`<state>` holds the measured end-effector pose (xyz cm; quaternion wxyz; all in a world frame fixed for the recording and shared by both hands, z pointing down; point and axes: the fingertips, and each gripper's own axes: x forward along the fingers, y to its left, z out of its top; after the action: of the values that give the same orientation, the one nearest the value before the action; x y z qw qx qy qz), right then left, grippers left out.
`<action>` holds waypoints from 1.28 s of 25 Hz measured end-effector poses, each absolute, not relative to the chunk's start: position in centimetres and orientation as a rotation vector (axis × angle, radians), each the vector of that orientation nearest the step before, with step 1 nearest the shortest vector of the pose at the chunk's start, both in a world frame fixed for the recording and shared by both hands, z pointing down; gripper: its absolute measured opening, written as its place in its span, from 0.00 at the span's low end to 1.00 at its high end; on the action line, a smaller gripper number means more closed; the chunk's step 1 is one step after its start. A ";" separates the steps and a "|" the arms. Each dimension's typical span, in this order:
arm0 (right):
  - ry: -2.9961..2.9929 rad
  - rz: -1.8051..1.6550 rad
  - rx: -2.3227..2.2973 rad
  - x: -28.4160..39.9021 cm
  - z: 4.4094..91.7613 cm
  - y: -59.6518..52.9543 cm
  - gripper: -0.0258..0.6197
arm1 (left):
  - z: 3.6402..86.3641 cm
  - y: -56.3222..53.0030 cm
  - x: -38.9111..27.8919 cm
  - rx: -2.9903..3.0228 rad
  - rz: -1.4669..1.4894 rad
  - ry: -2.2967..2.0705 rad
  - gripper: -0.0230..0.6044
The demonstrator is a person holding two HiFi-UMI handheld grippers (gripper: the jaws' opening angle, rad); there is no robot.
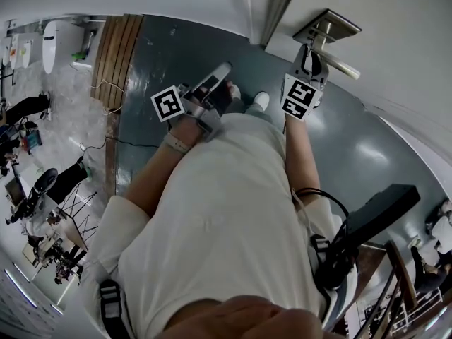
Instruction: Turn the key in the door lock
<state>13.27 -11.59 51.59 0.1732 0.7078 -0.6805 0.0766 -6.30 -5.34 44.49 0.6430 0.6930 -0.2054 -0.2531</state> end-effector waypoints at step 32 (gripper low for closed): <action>-2.436 1.739 2.069 13.4 52.7 -11.4 0.13 | 45.0 -5.9 -6.8 1.560 -0.629 -0.480 0.05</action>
<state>13.37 -11.35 52.72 -0.2459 0.5512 -0.6489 0.4634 -6.84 -5.93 44.97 0.6413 0.6843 -0.2105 -0.2759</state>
